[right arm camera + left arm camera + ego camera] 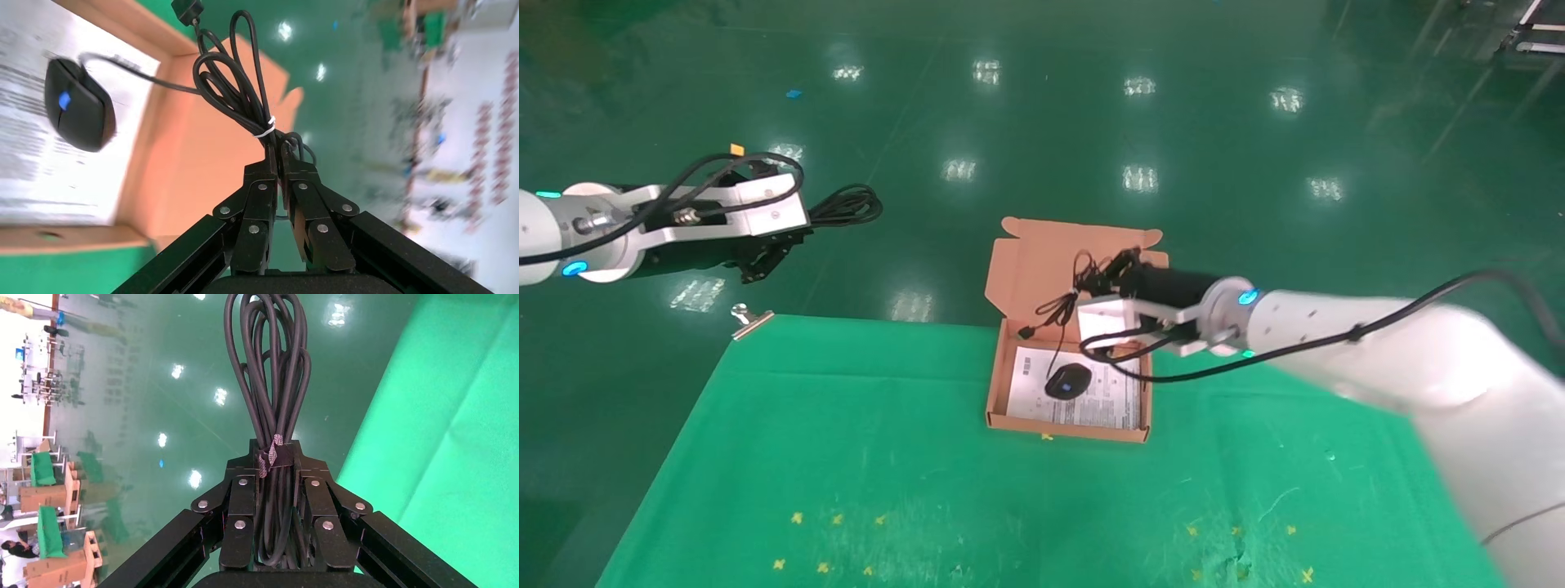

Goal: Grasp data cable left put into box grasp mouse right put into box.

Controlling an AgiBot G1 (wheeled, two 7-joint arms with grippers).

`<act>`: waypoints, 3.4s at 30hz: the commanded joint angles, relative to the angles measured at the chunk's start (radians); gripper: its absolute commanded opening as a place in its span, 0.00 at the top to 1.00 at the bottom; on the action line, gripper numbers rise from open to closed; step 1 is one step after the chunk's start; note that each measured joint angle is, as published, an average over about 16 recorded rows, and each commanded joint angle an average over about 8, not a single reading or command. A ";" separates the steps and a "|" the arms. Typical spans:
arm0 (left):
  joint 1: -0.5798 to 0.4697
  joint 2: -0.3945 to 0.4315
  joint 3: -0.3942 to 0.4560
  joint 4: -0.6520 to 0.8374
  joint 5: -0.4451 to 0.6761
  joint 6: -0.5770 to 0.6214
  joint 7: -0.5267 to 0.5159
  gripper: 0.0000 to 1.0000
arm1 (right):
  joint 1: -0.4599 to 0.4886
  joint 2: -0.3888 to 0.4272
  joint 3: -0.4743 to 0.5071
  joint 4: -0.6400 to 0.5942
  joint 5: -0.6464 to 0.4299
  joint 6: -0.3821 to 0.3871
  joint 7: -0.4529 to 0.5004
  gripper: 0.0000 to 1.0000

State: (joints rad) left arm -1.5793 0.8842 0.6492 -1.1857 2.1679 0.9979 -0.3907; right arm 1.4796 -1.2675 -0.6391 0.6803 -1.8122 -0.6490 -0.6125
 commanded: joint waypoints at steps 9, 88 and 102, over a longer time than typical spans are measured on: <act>0.002 -0.001 0.000 -0.008 0.005 0.001 -0.008 1.00 | -0.013 -0.090 -0.013 -0.187 0.019 0.104 0.054 0.80; 0.078 0.470 0.347 0.365 -0.112 -0.472 0.371 0.00 | 0.066 0.165 -0.041 0.104 -0.001 0.035 0.108 0.00; -0.076 0.481 0.368 0.586 -0.008 -0.657 0.320 0.00 | 0.142 0.152 -0.057 0.078 -0.031 0.017 0.053 0.00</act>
State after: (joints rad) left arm -1.6448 1.3598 1.0091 -0.6170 2.1464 0.3533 -0.0668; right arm 1.6135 -1.1114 -0.6926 0.7646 -1.8364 -0.6314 -0.5522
